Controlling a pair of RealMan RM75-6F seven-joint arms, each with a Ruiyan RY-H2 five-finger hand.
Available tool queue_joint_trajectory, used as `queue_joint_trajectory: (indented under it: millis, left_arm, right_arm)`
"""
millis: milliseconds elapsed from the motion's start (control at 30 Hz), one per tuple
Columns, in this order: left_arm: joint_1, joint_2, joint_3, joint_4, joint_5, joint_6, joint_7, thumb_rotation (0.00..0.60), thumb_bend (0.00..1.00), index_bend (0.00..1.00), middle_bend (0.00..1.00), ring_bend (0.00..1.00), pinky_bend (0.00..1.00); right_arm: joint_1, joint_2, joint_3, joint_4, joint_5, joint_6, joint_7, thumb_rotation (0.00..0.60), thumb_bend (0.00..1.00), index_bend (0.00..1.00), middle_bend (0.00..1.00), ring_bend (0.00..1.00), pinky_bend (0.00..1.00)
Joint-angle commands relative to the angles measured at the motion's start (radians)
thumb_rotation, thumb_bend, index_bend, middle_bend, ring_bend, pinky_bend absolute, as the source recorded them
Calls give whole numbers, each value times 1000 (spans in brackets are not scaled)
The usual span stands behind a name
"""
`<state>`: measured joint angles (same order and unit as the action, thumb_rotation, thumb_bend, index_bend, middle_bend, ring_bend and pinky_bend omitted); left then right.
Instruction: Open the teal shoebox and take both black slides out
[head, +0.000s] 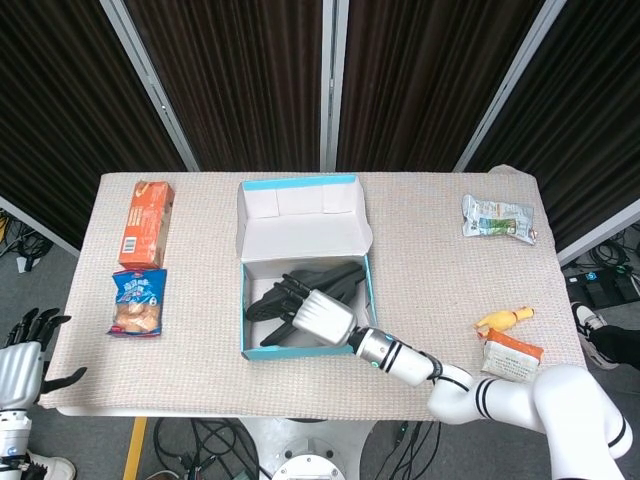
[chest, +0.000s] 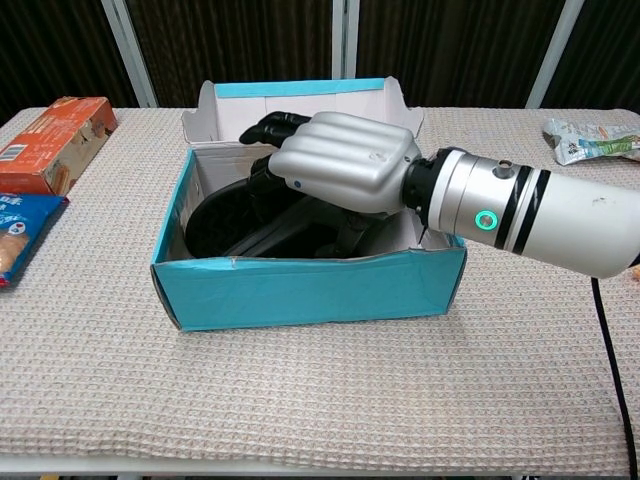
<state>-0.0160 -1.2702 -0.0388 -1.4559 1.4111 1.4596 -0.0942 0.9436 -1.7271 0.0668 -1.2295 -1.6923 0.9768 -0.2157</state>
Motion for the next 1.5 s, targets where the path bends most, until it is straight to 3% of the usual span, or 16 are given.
queue_joint_trajectory:
  millis: [33,533,667,800,867,1000,1100,1500]
  left_arm:
    - [-2,-2,0,3,2,-2,-3,600,0,233,133,42,136]
    - [-2,-9,0,16,2,-7,-17,600,0,233,133,42,136]
    - [-3,-11,-1,15,6,-6,-21,600,0,233,133,41,136]
    - [-3,-12,1,17,2,-13,-23,600,0,234,133,42,136]
    - [-4,-13,1,18,3,-13,-25,600,0,233,133,42,136]
    - [-3,-12,0,18,3,-11,-27,600,0,233,133,42,136]
    - [-3,-12,1,18,3,-14,-29,600,0,233,133,42,136]
    - [-7,-7,1,14,9,-17,-35,600,0,233,133,42,136]
  right_arm:
    - [-10,-17,-5,8,7,2,-40,600,70,412,357,0,0]
    - [0,-71,20,85,40,1,-60,600,75,397,358,0,0]
    - [4,-76,0,103,29,-11,-70,600,94,404,360,0,0]
    - [-3,-95,-18,135,14,5,-77,600,145,488,399,0,0]
    - [-6,-108,-23,158,1,26,-78,600,211,555,446,7,0]
    - [-9,-122,-21,190,-26,86,-71,600,415,721,568,113,0]
    - [-10,-113,-12,192,-37,121,-61,600,491,783,611,154,0]
    - [-32,-10,66,31,-10,232,-7,600,513,800,624,168,0]
